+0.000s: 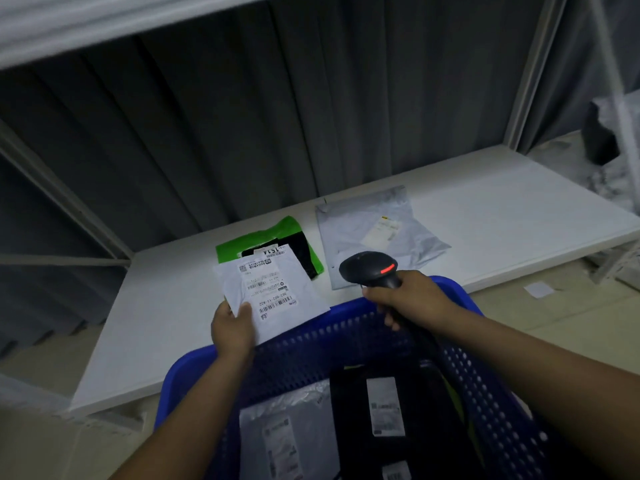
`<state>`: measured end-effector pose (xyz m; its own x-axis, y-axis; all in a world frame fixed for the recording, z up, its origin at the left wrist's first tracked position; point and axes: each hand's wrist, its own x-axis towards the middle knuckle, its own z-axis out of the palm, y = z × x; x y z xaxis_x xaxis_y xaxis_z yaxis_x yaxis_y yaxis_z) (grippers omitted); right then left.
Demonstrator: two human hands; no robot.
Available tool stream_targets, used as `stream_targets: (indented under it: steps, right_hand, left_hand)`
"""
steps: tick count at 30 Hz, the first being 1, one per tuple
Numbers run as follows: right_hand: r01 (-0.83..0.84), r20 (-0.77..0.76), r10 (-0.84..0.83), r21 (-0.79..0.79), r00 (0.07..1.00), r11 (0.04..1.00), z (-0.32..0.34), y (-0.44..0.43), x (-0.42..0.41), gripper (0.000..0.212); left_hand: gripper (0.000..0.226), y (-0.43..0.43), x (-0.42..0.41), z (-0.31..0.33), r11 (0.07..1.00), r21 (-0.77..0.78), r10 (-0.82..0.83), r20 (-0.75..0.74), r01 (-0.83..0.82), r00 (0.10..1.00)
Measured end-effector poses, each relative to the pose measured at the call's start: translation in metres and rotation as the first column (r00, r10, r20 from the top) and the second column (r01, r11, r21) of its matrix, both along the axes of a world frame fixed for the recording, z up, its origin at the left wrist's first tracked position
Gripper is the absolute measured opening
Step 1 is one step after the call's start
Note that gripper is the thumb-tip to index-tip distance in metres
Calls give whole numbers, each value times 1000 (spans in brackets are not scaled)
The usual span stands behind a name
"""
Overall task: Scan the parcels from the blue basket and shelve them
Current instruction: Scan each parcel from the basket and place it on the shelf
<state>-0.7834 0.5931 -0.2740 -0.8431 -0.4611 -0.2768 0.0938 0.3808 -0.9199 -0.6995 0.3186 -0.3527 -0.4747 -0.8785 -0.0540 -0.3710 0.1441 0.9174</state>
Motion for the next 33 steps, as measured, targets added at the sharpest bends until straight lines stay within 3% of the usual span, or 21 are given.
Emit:
stream_targets:
  steps: [7,14,16,18,20,24,28,31,33]
  right_hand:
    - [196,249,-145,-191,957,962,-32,-24,-46,26]
    - [113,257,-86,-90,963,989,-54,-31,-51,26]
    - [100,244,-79,-77,967,992,-55,-32,-52,25]
    - [83,224,-68,-59,972,995,-55,-31,-51,24]
    - [74,204,-63,-46,977,996,-53,-29,-51,26]
    - [75,164,-72,-13,984,997,-48,-22,-45,24]
    - [90,140,-92,21,986,996,-50,-8,-30,26]
    - [132,123,-141,76,982,988,-64,8,-13,24]
    - [186,118,-199,113,973,976,-85,20,1,25]
  left_hand:
    - [36,-54,-103,-35,996,53,-78,56,75,995]
    - [62,-84,-159,-66,962,-219,-116,214,163,970]
    - [64,-93,-165,-81,900,-295,-188,402,321,896]
    - [57,-91,-164,-87,806,-289,-234,647,517,726]
    - [49,-84,-162,-89,765,-272,-240,721,584,650]
    - [48,-54,-144,-79,728,-299,-320,649,617,691]
    - [41,8,-92,-63,666,-401,-499,388,629,775]
    - [31,54,-39,-72,621,-472,-566,281,626,775]
    - [29,77,-6,-96,597,-475,-581,300,647,757]
